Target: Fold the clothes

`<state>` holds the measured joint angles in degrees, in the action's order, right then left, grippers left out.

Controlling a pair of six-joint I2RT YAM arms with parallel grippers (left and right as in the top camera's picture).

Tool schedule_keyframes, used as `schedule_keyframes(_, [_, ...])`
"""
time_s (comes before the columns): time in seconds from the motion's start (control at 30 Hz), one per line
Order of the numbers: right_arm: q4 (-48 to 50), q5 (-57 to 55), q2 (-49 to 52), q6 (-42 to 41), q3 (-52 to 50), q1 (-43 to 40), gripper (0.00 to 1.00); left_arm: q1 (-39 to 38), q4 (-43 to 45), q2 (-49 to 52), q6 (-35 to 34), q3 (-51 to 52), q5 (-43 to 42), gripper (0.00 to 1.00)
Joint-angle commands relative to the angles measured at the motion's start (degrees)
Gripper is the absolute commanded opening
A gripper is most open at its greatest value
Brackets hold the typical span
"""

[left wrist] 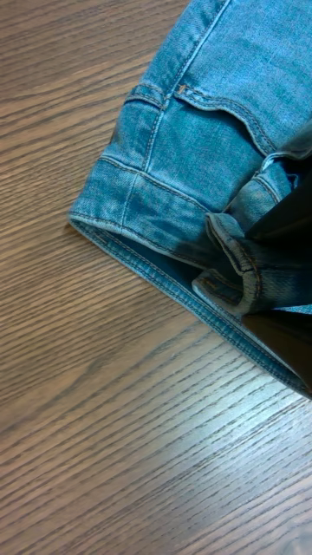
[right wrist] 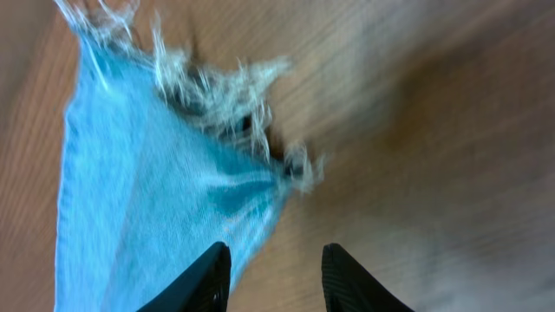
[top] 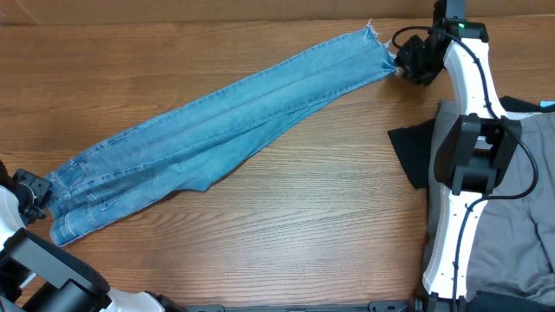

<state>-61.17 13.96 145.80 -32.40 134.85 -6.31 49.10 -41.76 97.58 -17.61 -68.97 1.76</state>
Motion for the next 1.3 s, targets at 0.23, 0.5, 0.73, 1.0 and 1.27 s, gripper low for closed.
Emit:
schedule_keyframes(0.23, [11.04, 0.52, -0.79, -2.08, -8.87, 0.55, 0.36, 0.31, 0.22, 0.66, 1.09, -0.72, 1.16, 0.27])
schedule_keyframes(0.5, [17.51, 2.8, -0.79, -2.32, -11.8, 0.55, 0.22, 0.31, 0.07, 0.66, 1.11, -0.72, 1.16, 0.28])
schedule_keyframes(0.73, [15.56, 2.6, -1.77, -1.77, -10.84, -0.15, 0.04, 0.31, -0.2, 0.66, 1.11, -0.72, 1.14, 0.29])
schedule_keyframes(1.0, [13.86, 12.81, -5.4, -4.42, -3.58, -0.15, 0.04, 0.31, 0.39, 0.66, 1.11, -0.72, 1.14, 0.29])
schedule_keyframes(1.27, [46.05, 18.64, -2.82, -19.65, -4.2, 5.4, 0.45, 0.28, -0.44, 0.66, 1.33, -0.72, -0.33, 0.28])
